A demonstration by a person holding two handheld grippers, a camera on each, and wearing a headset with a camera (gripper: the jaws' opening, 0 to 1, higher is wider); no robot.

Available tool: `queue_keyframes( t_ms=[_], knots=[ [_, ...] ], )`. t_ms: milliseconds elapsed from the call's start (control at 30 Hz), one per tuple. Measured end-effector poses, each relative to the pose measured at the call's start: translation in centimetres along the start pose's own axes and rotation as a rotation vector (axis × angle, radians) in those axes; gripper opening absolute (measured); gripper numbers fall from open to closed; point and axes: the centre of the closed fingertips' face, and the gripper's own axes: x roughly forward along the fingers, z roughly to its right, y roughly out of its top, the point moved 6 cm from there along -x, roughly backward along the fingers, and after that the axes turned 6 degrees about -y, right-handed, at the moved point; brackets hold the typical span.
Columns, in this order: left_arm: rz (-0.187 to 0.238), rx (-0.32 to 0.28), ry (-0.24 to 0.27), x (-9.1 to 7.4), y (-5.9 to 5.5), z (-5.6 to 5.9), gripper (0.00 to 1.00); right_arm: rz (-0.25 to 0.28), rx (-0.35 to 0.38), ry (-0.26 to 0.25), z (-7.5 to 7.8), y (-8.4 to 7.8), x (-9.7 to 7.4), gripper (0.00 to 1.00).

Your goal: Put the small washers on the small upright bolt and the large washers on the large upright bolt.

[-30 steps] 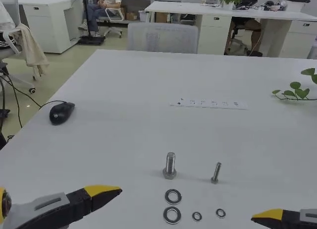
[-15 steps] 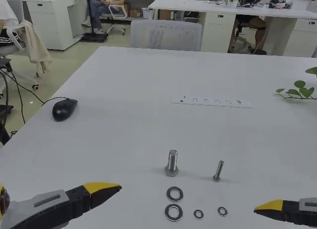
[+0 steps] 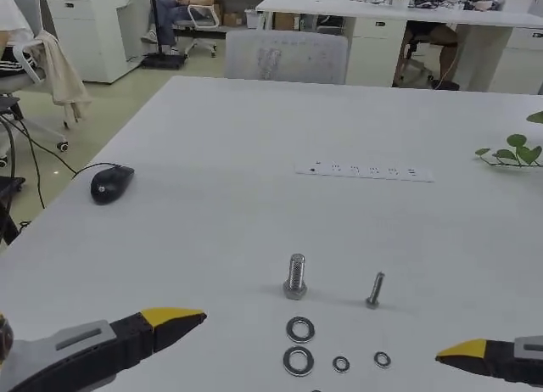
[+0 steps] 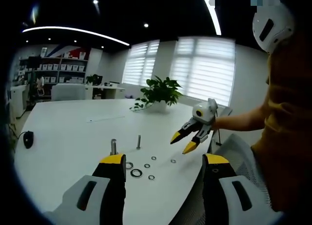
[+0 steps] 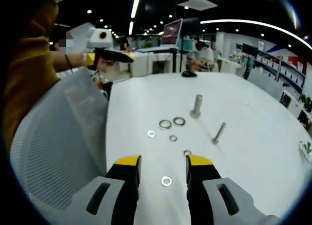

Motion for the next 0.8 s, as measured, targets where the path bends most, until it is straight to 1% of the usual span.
queue_keyframes(
  t_ms=[433,633,800],
  knots=[
    [-0.002,-0.002,-0.007,-0.12,-0.06,0.21,0.63,-0.019,-0.006,-0.001,-0.17,-0.28,-0.03,0.39],
    [-0.004,-0.002,-0.01,-0.04,-0.13,0.28,0.63,-0.036,-0.015,0.002,-0.07,-0.45,-0.08,0.39],
    [0.0,-0.004,-0.008,-0.07,-0.15,0.35,0.63,-0.06,-0.033,0.01,0.24,-0.5,-0.11,0.38]
  ],
)
